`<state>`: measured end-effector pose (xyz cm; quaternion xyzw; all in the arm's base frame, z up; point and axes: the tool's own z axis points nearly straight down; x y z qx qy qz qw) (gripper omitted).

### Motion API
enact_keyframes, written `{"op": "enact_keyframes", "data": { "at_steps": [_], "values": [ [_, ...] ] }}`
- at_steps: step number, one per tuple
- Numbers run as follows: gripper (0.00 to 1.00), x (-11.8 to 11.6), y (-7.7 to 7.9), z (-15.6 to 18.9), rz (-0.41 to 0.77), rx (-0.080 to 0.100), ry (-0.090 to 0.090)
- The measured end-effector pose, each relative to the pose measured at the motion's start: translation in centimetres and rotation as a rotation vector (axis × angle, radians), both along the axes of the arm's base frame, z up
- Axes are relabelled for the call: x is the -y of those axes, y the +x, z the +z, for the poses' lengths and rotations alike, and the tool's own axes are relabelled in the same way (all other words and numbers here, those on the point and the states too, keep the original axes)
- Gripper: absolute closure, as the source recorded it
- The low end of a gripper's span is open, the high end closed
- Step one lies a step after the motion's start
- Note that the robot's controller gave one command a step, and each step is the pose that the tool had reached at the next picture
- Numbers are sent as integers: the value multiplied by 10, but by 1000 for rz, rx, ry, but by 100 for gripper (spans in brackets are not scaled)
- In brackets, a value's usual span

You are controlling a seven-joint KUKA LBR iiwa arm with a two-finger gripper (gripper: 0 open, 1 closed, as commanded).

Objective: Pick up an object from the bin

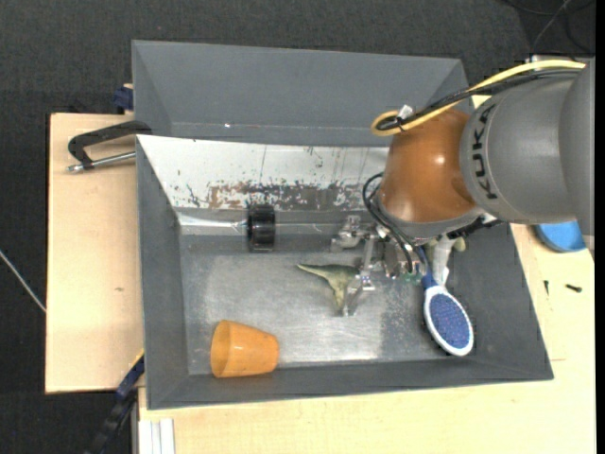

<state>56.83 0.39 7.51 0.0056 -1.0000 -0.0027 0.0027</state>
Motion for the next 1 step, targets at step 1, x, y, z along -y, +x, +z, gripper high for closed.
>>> {"op": "enact_keyframes", "data": {
  "at_steps": [1],
  "values": [
    [100,-1,0,3,6,-3,-2]
  ]
}}
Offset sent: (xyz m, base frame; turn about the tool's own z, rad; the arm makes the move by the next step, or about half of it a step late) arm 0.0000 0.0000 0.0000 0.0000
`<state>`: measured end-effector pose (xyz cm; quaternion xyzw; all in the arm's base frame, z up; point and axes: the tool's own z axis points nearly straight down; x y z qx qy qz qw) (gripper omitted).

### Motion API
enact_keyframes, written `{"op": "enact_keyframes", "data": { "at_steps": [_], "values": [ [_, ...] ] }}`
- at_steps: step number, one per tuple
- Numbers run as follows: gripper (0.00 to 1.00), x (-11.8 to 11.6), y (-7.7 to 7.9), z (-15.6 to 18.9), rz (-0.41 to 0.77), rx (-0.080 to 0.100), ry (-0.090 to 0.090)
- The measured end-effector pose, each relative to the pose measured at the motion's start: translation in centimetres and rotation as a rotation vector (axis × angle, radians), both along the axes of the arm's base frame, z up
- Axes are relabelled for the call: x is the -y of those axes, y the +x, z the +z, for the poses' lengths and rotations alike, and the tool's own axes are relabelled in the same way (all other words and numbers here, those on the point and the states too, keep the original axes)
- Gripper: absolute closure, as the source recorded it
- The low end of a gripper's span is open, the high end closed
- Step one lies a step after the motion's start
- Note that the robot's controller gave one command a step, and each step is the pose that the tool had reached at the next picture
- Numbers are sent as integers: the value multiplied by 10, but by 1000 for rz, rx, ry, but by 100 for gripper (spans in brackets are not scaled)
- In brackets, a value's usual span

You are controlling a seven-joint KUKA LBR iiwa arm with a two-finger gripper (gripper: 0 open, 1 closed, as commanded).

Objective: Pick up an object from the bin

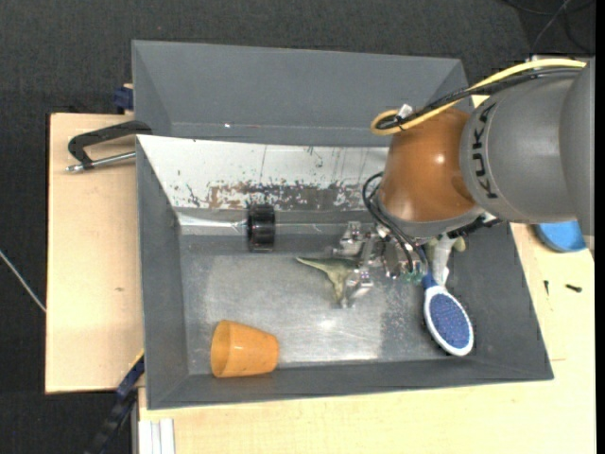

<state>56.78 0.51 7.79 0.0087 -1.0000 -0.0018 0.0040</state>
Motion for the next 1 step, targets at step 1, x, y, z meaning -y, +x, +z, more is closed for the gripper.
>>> {"op": "enact_keyframes", "data": {
  "at_steps": [1],
  "values": [
    [100,-11,5,115,511,21,-3]
  ]
}}
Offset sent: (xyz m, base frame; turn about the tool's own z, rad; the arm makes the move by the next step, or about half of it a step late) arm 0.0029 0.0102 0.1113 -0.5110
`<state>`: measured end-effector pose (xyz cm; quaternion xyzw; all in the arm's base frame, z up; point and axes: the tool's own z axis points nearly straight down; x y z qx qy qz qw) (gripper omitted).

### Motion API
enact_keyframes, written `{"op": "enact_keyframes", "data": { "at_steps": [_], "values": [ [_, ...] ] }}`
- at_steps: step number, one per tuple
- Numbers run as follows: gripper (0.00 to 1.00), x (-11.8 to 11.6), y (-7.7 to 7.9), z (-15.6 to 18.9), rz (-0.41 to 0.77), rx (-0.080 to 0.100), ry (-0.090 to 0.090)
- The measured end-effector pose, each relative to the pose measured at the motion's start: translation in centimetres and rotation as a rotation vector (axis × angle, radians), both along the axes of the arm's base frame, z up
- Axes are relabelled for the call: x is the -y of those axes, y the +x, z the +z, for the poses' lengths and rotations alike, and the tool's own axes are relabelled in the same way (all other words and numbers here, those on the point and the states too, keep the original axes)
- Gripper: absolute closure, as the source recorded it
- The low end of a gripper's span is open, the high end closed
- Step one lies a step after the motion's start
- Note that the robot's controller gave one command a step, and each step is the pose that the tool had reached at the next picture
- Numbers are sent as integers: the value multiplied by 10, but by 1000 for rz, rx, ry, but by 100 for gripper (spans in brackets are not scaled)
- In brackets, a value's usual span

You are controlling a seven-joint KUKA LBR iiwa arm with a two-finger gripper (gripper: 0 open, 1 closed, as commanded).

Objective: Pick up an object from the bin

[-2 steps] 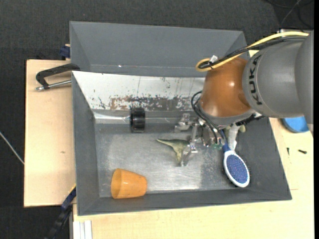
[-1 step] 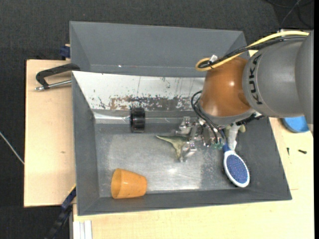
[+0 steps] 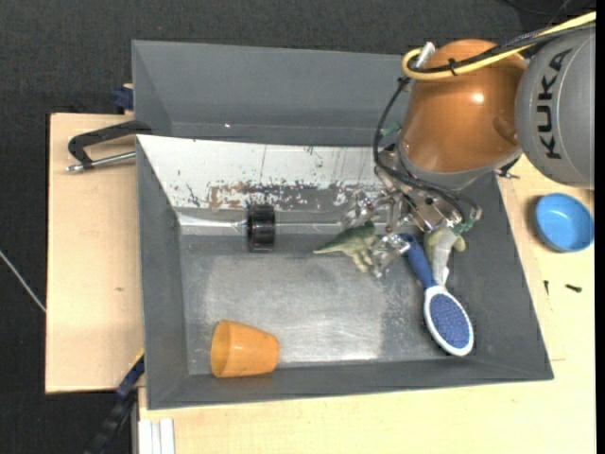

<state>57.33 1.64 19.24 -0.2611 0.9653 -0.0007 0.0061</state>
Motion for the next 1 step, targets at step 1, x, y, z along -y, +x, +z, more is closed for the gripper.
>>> {"op": "enact_keyframes", "data": {
  "at_steps": [1],
  "values": [
    [100,-28,-1,110,441,0,-4]
  ]
}}
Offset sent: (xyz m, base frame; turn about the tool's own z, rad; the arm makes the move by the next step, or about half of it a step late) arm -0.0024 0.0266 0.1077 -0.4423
